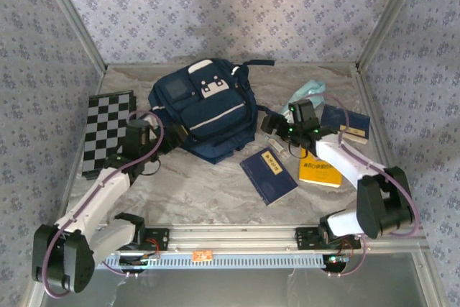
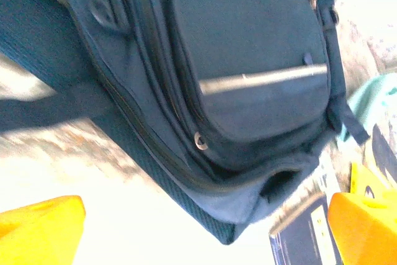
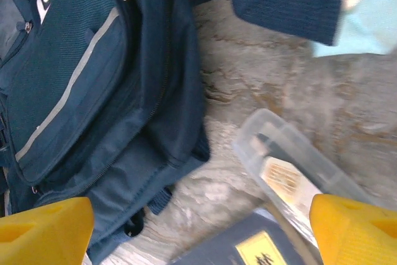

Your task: Pack books, pencil case, and school supplies into a backpack

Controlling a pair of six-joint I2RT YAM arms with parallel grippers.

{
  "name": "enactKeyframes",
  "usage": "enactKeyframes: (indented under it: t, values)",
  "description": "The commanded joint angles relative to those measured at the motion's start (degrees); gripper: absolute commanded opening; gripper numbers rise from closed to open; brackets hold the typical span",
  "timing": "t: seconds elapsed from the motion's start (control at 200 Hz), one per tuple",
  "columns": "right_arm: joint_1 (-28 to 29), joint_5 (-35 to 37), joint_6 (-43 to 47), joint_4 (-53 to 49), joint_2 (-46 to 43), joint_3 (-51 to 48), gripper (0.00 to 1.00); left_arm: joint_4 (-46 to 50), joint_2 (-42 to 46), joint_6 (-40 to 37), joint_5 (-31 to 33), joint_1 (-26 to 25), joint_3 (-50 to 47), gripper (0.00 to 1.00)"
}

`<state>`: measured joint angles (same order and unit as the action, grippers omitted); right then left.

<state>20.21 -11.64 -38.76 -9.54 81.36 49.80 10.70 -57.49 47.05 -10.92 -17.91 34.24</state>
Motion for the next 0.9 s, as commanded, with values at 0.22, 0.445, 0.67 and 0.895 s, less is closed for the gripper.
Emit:
enactKeyframes:
  t: [0.22,0.445,0.67,0.895]
  values:
    - [3.0,-3.0,-3.1,5.2,18.5,13.7,0.76,-6.9,-14.2,7.4,4.3,-7.7,2.2,1.0]
    - [3.6,-2.6,-1.8,4.3,27.7,21.5,0.63,-15.6,-20.3,10.1,6.5,-9.4,1.6,1.0]
    - [4.0,-2.2,-1.0,0.2,31.4,27.2,0.33,-21.7,-25.1,10.2,7.8,-9.3,3.2,0.99]
    - [6.0,-3.4,0.4,-0.2,24.7,25.8,0.0,-24.0,-27.0,10.2,10.0,-8.9,6.6,0.97]
